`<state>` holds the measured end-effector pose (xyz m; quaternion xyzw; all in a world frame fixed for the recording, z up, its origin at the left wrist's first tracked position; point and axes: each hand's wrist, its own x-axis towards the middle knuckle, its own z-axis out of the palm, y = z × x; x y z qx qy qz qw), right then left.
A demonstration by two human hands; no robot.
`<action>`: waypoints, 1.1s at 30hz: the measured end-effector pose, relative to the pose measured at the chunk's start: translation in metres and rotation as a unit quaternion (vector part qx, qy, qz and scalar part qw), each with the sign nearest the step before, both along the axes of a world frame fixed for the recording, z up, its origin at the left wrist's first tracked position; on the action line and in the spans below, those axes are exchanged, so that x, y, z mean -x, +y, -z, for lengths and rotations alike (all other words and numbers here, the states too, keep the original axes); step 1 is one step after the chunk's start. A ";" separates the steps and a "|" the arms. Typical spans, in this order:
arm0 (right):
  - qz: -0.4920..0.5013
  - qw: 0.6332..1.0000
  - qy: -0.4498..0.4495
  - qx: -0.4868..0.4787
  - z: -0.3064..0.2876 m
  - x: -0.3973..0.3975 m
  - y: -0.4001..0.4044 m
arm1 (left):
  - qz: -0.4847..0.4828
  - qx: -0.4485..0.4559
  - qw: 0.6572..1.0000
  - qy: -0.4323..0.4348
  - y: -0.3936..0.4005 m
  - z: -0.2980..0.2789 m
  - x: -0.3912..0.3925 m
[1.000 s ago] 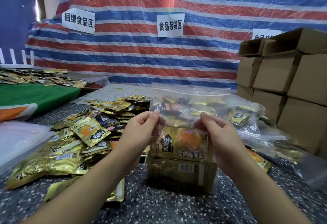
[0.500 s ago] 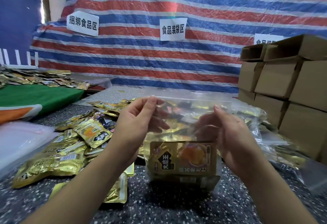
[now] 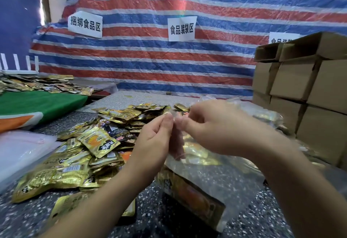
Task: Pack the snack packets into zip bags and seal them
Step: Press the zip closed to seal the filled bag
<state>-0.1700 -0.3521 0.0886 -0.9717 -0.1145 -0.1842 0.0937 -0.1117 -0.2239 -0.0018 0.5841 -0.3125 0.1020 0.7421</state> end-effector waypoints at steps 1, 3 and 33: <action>-0.021 0.999 0.028 -0.020 0.003 -0.003 -0.001 | -0.010 -0.005 1.000 -0.001 0.001 0.000 -0.001; -0.061 0.995 0.043 -0.059 0.011 -0.007 -0.007 | -0.025 -0.014 1.000 -0.005 0.001 0.000 -0.002; -0.086 0.947 0.209 -0.230 0.080 -0.001 -0.025 | 0.146 -0.311 0.936 0.072 0.042 0.006 -0.004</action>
